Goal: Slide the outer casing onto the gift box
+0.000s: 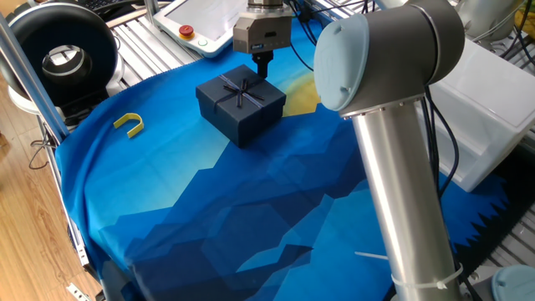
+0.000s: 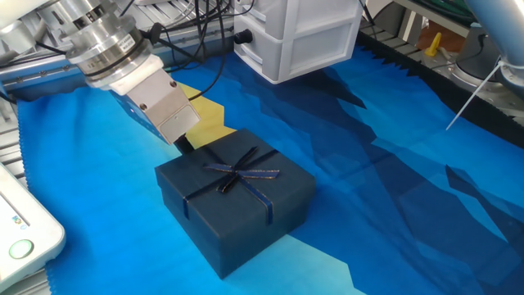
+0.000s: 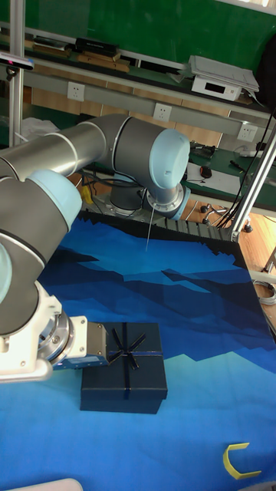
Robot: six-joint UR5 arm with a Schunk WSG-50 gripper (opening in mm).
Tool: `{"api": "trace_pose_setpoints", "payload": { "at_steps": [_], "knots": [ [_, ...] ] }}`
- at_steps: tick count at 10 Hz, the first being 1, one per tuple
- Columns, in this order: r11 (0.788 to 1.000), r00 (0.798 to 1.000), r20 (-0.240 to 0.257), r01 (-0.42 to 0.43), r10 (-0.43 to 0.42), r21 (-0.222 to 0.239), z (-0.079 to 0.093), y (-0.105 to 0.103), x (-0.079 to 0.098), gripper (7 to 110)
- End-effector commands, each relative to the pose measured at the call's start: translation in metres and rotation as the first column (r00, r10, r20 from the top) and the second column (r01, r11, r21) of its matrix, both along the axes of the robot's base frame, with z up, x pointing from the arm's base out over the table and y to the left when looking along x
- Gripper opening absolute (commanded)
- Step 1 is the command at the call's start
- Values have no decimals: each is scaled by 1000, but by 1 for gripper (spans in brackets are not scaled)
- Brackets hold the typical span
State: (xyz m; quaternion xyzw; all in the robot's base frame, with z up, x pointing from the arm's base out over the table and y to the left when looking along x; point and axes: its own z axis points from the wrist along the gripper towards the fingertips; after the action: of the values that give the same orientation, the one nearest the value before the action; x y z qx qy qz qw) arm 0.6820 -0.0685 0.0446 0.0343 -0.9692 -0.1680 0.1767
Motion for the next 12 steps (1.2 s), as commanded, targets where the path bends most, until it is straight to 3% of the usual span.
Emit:
{"api": "trace_pose_setpoints", "payload": {
  "at_steps": [1,12],
  "knots": [
    [1000,1000,0,6,-6,14,3,3,0,7],
    [1000,1000,-21,20,-19,13,3,13,-4,7]
  ]
}}
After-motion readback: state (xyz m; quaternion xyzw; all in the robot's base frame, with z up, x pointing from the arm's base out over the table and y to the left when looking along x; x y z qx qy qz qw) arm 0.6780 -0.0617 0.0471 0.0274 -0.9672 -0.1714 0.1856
